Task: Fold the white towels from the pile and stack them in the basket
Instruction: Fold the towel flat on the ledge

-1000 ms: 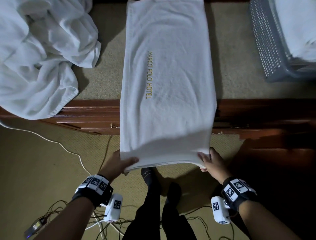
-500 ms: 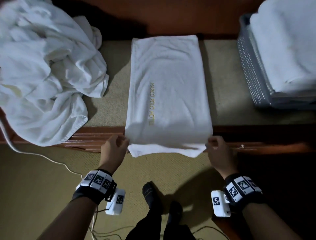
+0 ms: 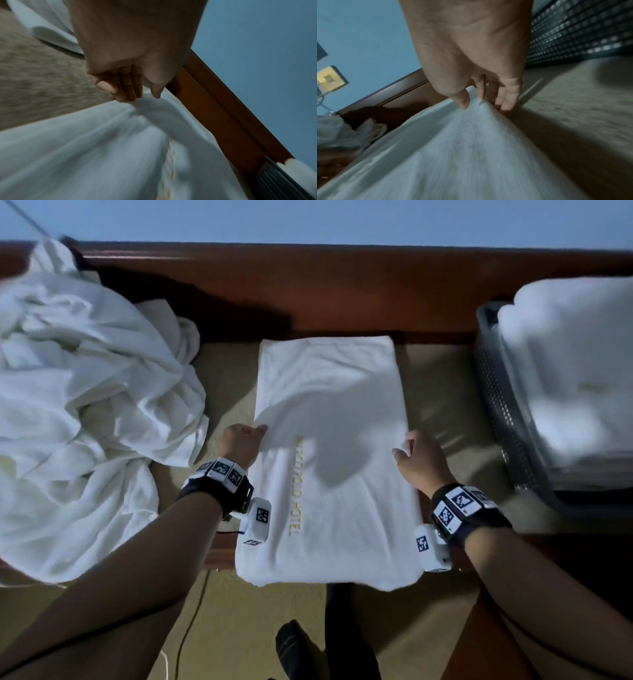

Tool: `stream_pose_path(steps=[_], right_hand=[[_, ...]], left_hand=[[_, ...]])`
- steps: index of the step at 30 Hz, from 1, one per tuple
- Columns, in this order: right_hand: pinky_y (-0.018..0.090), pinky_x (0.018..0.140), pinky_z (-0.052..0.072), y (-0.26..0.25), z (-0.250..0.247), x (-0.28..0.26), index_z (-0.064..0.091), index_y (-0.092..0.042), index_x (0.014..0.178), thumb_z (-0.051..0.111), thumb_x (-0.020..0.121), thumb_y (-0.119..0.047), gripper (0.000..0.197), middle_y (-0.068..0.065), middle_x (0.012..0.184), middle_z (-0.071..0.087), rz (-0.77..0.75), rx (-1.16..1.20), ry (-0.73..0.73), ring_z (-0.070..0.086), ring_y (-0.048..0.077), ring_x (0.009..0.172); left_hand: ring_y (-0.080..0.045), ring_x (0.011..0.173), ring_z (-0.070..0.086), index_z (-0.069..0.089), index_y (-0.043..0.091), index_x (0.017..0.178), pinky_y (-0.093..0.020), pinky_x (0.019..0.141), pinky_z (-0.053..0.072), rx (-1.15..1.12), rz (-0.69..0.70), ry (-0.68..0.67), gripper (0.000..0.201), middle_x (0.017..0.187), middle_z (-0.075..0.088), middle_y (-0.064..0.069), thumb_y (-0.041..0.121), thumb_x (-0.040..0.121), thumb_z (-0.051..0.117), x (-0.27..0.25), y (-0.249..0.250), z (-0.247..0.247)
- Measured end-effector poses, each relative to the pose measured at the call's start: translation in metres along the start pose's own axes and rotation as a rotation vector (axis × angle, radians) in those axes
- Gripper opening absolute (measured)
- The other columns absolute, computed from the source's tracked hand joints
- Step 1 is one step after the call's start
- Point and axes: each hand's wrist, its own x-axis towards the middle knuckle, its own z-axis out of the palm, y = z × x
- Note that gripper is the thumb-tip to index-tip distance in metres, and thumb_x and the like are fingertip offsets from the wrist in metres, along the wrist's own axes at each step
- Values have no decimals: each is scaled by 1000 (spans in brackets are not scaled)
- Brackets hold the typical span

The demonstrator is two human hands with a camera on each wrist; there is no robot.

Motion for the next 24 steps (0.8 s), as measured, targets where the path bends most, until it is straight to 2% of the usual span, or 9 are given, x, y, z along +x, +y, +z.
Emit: stream_pose_path(steps=[2, 4, 6, 8, 12, 15, 17, 19, 24], right_hand=[[40, 109, 42, -7, -4, 30, 53, -4, 136, 68, 97, -28, 48, 17, 134, 59, 16, -11, -14, 54, 35, 128], [38, 108, 41, -15, -8, 58, 51, -4, 140, 68, 97, -30, 53, 18, 139, 58, 35, -12, -24, 54, 36, 130], [38, 107, 41, -24, -13, 86, 49, -2, 143, 67, 98, -32, 57, 20, 140, 58, 45, -26, -44, 54, 37, 131], [40, 107, 42, -31, -18, 112, 48, -2, 144, 64, 100, -36, 59, 20, 142, 58, 53, -43, -68, 54, 39, 132], [45, 106, 49, -46, -25, 154, 50, -7, 142, 61, 99, -43, 57, 17, 139, 61, 65, -21, -105, 59, 38, 127], [46, 104, 50, -57, -28, 177, 50, -6, 143, 62, 99, -43, 58, 17, 138, 62, 45, -40, -107, 59, 38, 126], [44, 101, 51, -63, -29, 190, 51, -5, 140, 65, 97, -42, 58, 15, 135, 63, 28, -57, -109, 60, 37, 124], [38, 97, 48, -67, -29, 199, 51, -4, 140, 69, 96, -39, 59, 13, 134, 63, 16, -70, -116, 60, 35, 124], [39, 96, 48, -76, -36, 215, 48, -2, 142, 78, 91, -37, 69, 16, 135, 63, -16, -73, -108, 60, 35, 124]], left_hand=[[-26, 69, 61, 64, 18, 69, -30, 62, 40, 27, -28, -19, 46, 72, 66, -3, 59, 90, 65, 29, 13, 0], [-25, 67, 62, 64, 21, 66, -29, 60, 40, 43, -48, -29, 47, 70, 66, -2, 65, 85, 65, 52, 24, 3], [-21, 63, 59, 65, 19, 68, -27, 56, 37, 19, -75, -19, 47, 69, 64, -1, 61, 86, 69, 69, 37, 6], [-17, 65, 57, 70, 16, 79, -27, 55, 38, -10, -106, 30, 40, 78, 65, -2, 55, 87, 74, 83, 50, 9], [-24, 88, 66, 77, 13, 98, -28, 71, 44, -23, -104, 68, 44, 96, 72, -6, 54, 85, 78, 114, 69, 7], [-28, 96, 68, 74, 14, 96, -29, 72, 42, 59, -55, 57, 40, 95, 73, -6, 51, 83, 80, 136, 77, 6], [-25, 94, 67, 74, 16, 105, -28, 72, 43, 117, -8, 62, 36, 96, 72, -4, 44, 84, 81, 145, 85, 6], [-21, 92, 66, 72, 20, 120, -27, 75, 46, 126, 45, 87, 42, 100, 74, -2, 37, 84, 84, 151, 94, 7], [-26, 103, 69, 68, 21, 134, -28, 81, 48, 157, 90, 128, 56, 108, 74, -6, 38, 83, 86, 171, 108, 9]])
